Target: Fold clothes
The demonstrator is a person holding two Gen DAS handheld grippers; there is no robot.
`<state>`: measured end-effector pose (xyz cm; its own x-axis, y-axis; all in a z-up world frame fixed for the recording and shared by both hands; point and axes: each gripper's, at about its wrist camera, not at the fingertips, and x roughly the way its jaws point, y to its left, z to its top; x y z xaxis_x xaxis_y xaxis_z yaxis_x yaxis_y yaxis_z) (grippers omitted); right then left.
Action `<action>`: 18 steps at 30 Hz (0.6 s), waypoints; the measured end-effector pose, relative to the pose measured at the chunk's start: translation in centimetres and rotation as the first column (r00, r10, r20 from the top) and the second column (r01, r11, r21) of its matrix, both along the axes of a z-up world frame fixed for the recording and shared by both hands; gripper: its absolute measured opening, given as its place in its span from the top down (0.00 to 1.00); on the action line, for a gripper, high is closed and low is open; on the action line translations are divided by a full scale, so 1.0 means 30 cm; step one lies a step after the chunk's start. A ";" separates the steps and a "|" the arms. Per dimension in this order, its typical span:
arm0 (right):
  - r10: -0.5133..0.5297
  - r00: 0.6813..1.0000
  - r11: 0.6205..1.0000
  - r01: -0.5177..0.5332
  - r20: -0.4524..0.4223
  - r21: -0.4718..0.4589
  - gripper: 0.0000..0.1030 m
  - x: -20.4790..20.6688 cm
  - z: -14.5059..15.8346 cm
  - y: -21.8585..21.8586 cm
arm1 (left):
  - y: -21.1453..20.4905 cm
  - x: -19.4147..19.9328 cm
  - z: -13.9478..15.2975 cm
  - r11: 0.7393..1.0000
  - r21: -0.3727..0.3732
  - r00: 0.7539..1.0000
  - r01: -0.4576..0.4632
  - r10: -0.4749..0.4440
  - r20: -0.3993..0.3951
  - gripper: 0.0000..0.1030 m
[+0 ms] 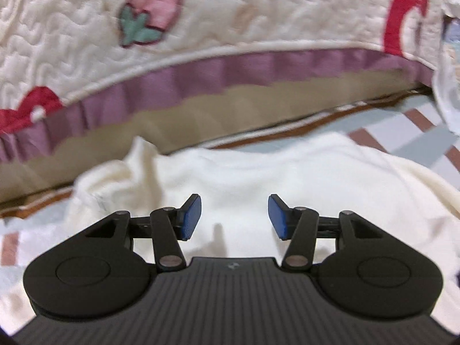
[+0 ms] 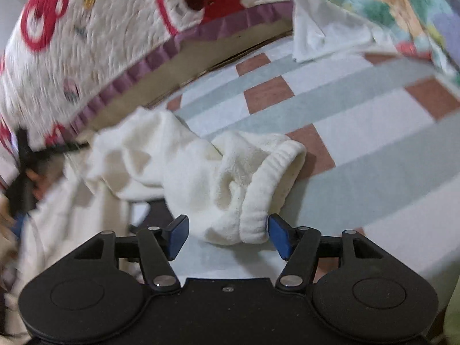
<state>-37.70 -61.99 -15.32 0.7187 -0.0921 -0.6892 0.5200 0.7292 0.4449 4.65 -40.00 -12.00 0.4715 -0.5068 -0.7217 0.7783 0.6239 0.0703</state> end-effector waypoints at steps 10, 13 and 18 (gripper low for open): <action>-0.145 0.951 0.955 0.207 0.273 -0.213 0.82 0.005 0.188 -0.075 | -0.111 -0.144 -0.022 0.986 0.011 0.985 0.168 -0.168 0.023 0.51; -0.238 0.900 0.910 0.338 0.365 -0.242 0.82 -0.060 0.318 -0.157 | -0.134 -0.169 -0.009 0.981 -0.008 0.980 0.194 -0.194 0.031 0.51; -0.333 0.933 0.870 0.361 0.139 -0.336 0.82 0.002 0.263 -0.351 | -0.179 -0.190 -0.042 0.977 -0.015 0.977 0.211 -0.211 -0.012 0.51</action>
